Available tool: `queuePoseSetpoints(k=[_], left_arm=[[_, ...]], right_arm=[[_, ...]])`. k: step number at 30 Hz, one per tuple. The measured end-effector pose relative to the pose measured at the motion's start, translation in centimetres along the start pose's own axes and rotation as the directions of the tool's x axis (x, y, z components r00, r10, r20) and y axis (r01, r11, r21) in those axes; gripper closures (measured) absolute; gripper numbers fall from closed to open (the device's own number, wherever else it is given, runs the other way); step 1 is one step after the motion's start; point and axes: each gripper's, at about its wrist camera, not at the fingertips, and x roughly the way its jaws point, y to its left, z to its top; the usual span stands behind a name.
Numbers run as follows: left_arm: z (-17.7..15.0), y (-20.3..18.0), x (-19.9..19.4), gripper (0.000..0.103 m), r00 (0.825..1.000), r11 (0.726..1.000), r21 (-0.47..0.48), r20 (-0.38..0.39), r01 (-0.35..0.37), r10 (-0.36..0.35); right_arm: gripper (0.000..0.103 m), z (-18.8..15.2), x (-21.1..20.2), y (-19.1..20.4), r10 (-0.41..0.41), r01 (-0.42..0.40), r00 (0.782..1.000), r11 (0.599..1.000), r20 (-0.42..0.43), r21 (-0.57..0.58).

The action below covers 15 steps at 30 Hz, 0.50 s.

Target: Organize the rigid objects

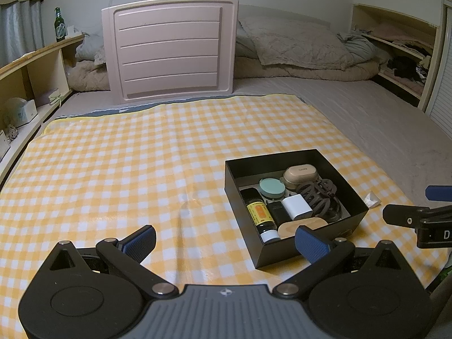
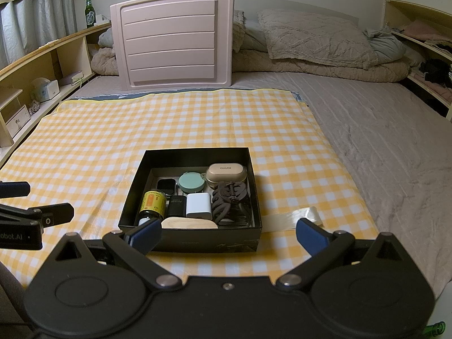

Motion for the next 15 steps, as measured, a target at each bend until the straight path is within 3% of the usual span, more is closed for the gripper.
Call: queuePoseSetpoints(k=[15], left_arm=[[0.00, 0.18, -0.01, 0.000, 1.000, 1.000, 0.003, 0.001, 0.002, -0.002]], right_arm=[[0.000, -0.09, 0.00, -0.03, -0.001, 0.001, 1.000, 1.000, -0.001, -0.001]])
